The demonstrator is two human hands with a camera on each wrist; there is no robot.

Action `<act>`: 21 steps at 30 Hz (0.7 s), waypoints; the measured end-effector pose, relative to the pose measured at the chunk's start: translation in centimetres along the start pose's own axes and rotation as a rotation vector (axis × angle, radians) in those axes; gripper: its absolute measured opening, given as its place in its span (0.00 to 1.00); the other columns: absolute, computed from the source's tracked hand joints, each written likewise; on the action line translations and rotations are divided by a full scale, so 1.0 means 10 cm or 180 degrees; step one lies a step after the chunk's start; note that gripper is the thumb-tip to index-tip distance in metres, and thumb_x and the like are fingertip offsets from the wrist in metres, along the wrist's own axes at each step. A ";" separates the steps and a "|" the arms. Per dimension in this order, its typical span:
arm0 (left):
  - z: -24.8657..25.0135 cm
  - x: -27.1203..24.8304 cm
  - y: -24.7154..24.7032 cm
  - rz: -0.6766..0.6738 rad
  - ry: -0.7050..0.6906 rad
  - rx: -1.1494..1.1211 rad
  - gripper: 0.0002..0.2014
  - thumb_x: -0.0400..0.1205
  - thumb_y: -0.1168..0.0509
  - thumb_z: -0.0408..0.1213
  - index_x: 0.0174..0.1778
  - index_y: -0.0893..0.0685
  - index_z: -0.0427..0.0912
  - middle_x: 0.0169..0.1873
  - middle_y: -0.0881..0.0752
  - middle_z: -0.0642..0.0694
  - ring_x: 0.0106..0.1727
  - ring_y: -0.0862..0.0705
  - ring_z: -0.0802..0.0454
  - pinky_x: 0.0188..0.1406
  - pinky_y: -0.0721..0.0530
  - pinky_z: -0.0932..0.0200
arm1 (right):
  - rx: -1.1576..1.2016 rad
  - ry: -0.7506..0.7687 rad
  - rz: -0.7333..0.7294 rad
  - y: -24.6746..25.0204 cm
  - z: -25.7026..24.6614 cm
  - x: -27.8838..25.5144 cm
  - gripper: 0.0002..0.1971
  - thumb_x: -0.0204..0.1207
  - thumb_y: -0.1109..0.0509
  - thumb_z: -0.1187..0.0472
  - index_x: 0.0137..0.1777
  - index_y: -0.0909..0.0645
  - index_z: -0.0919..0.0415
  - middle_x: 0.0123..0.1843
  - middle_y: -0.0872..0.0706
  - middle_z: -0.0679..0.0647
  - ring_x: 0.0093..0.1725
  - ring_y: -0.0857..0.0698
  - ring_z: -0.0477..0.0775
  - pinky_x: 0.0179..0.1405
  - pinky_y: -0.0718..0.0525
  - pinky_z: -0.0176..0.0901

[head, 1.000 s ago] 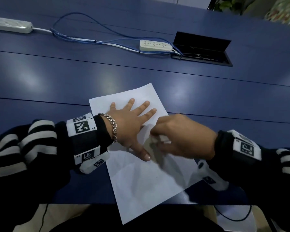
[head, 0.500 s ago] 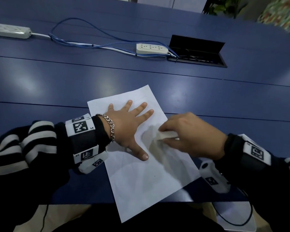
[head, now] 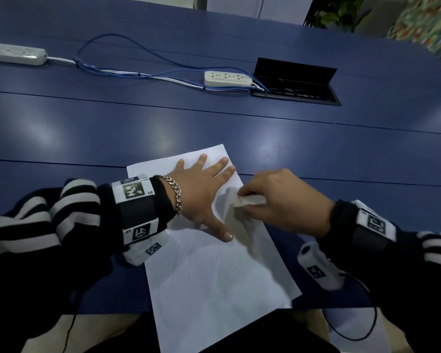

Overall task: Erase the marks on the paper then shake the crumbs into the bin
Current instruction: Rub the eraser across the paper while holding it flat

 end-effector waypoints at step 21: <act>0.01 -0.04 0.01 -0.0192 0.0185 -0.0070 0.79 0.52 0.31 0.89 0.89 0.73 0.62 0.87 0.75 0.65 0.91 0.69 0.37 0.75 0.49 0.06 | -0.0308 0.0270 -0.0025 0.04 -0.04 0.19 0.09 0.77 0.30 0.49 0.48 0.14 0.53 0.43 0.21 0.47 0.45 0.17 0.56 0.45 0.19 0.49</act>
Point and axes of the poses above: each hand's wrist, its own x-axis towards the middle knuckle, its own y-axis out of the back of the hand, z = x × y, the point moved 5 cm from there along x, towards the middle knuckle
